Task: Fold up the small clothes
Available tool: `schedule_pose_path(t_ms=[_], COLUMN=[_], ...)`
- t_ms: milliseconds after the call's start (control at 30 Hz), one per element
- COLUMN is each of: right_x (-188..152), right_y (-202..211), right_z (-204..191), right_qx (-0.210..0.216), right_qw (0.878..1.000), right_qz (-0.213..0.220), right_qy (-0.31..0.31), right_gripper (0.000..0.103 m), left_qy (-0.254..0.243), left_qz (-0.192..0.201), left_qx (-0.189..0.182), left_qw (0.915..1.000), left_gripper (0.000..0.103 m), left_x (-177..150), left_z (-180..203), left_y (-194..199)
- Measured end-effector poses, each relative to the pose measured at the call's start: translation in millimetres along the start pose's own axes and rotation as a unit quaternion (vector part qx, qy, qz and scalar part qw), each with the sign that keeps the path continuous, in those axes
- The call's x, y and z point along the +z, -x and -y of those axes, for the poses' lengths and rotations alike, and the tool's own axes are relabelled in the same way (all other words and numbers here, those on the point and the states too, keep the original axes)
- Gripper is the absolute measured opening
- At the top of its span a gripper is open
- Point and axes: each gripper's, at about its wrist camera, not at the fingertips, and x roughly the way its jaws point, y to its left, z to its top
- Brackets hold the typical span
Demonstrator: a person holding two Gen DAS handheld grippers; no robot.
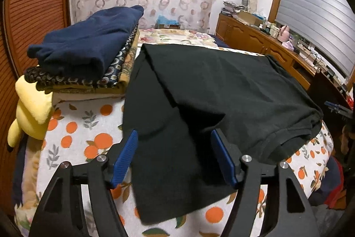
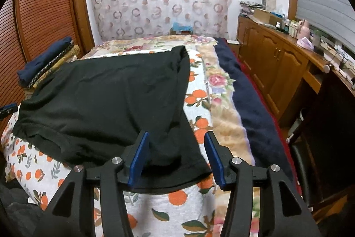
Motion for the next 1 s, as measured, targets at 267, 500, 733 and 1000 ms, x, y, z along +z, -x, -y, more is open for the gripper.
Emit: schedule_pose_path(t_ms=[267,500,733,1000], right_x=[2,11,13,17], right_y=[-22,-36,-47,-44], right_z=[-15,-28,-28,-28], right_qx=[0.008,-0.007,-0.013,-0.017], right_qw=[1.0,1.0,0.999,0.999], right_qz=[-0.011,-0.014,-0.04,-0.04], right_qy=[0.001,0.013,0.011,0.014], right_gripper=[0.054,0.054,0.054,0.054], left_qy=[-0.005,-0.017,-0.02,-0.043], left_qz=[-0.046,-0.068,-0.078,-0.053], left_qx=[-0.022,-0.048,-0.089,-0.065], left_qw=[0.9987,0.9964,0.9928,0.9956], left_gripper=[0.07,0.066,0.025,0.004], left_x=[13,9,6,4], left_z=[16,31,35,43], left_y=[-37,-51,-49,-38])
